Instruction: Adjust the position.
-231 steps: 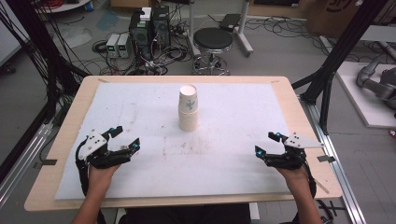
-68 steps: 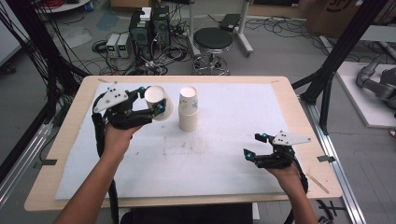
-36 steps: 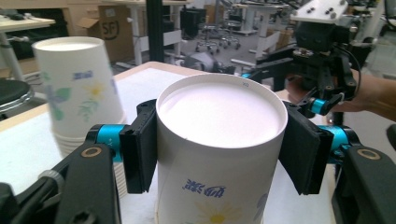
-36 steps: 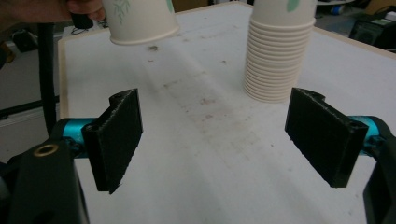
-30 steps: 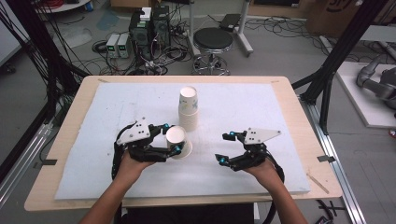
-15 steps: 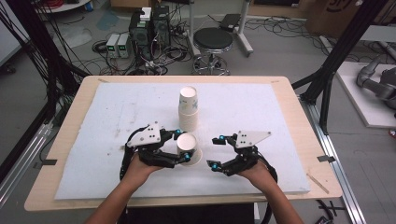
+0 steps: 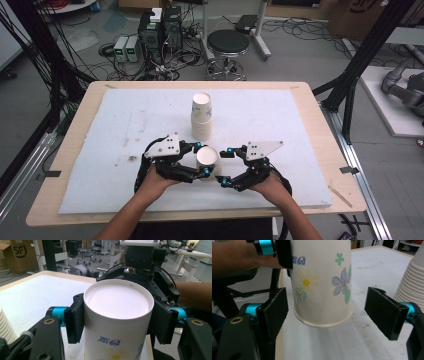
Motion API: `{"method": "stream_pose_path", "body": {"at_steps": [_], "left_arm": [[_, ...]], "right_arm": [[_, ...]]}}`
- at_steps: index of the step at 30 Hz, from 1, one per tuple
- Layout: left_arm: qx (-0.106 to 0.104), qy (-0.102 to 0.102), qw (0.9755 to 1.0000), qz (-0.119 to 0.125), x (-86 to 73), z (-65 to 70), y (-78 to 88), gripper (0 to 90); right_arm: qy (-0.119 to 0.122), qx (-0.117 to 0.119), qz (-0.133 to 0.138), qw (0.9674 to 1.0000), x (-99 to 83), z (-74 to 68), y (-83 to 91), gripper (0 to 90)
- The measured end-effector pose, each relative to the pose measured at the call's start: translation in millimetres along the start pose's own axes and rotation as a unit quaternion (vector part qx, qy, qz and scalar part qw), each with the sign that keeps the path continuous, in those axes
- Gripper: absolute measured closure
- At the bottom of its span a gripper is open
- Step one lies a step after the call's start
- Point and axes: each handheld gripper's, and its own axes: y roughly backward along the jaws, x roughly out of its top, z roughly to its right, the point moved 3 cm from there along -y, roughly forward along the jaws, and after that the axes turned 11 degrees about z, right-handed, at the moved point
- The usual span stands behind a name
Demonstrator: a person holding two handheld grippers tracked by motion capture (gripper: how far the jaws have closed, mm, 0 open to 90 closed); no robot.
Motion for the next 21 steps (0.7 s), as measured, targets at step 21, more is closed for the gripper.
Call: {"method": "stream_pose_path", "body": {"at_steps": [21], "left_arm": [[-0.016,0.014,0.9997,0.015,-1.9,3.7,-7.3,36.2]], "right_arm": [[-0.015,0.029,0.008,0.9994,-0.5,-2.5,-16.6,24.1]]}}
